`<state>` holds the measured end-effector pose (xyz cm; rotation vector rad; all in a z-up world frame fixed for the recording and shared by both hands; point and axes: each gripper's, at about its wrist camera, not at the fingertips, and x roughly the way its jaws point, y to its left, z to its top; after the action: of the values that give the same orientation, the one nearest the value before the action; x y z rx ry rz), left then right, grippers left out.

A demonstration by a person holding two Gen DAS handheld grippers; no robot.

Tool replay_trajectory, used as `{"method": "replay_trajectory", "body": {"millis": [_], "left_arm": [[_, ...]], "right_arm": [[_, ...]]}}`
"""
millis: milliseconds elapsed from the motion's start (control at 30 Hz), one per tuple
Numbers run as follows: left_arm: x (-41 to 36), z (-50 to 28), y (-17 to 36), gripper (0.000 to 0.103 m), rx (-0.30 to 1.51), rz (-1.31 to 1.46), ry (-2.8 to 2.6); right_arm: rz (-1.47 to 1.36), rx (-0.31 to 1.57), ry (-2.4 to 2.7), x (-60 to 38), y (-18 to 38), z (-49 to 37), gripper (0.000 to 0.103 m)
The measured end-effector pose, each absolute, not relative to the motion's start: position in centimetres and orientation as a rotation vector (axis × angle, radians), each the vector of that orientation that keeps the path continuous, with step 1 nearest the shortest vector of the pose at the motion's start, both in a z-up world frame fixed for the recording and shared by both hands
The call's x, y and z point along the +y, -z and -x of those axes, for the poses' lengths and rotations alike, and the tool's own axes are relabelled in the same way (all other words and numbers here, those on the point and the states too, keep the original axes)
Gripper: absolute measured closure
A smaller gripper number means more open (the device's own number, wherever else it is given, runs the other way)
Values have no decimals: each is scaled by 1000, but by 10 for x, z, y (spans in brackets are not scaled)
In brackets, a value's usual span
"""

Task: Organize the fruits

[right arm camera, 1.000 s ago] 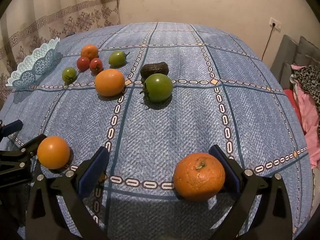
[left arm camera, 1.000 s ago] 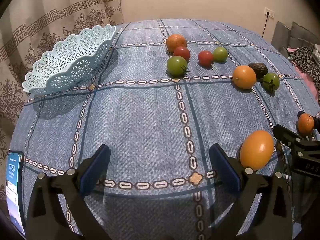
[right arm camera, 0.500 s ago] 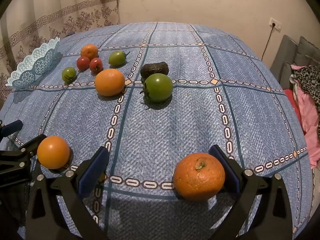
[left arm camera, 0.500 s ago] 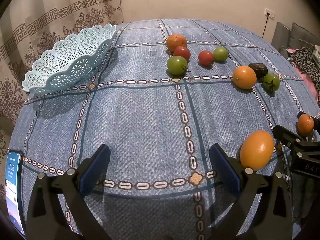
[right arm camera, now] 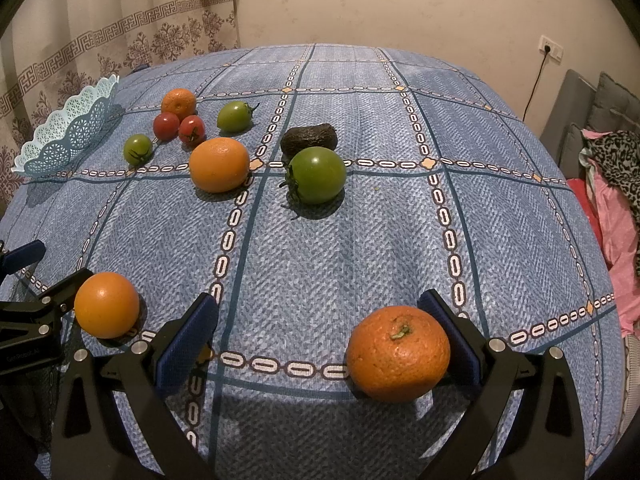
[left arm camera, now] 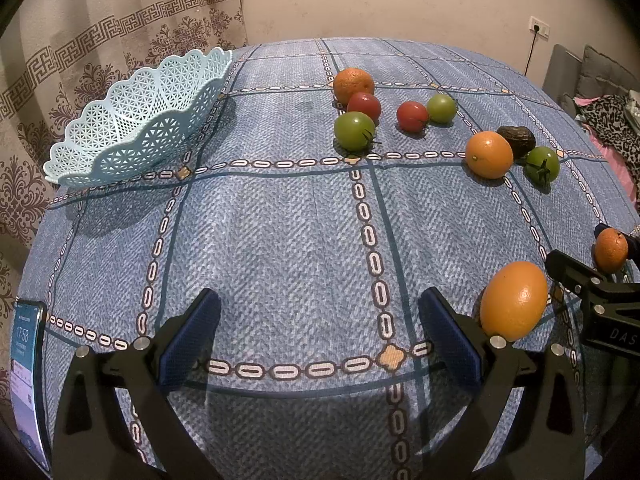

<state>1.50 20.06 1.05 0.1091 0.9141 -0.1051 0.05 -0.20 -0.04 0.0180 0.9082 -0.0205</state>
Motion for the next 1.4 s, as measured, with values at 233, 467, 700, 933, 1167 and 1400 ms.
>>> {"method": "replay_trajectory", "body": {"millis": [233,467,700,933,1167,1400], "left_arm": [[200,-16,-10,2,914,-108,105],[201,-17,-10,2,914,-98,111],[212,-7,-19,2,906,-56,137],[209,2,-32,2,873,-14,176],[171,10,-39,2,855,-86,284],[145,10,-28,12,889,-138,348]], "right_arm": [[-15,909,23,0,1,0,5],[-15,908,23,-1,1,0,5],[-49,884,13,-7,-5,7,5],[-73,844,4,-14,-13,16,5],[-114,821,27,-28,-18,18,5],[-124,816,26,-33,-20,17,5]]}}
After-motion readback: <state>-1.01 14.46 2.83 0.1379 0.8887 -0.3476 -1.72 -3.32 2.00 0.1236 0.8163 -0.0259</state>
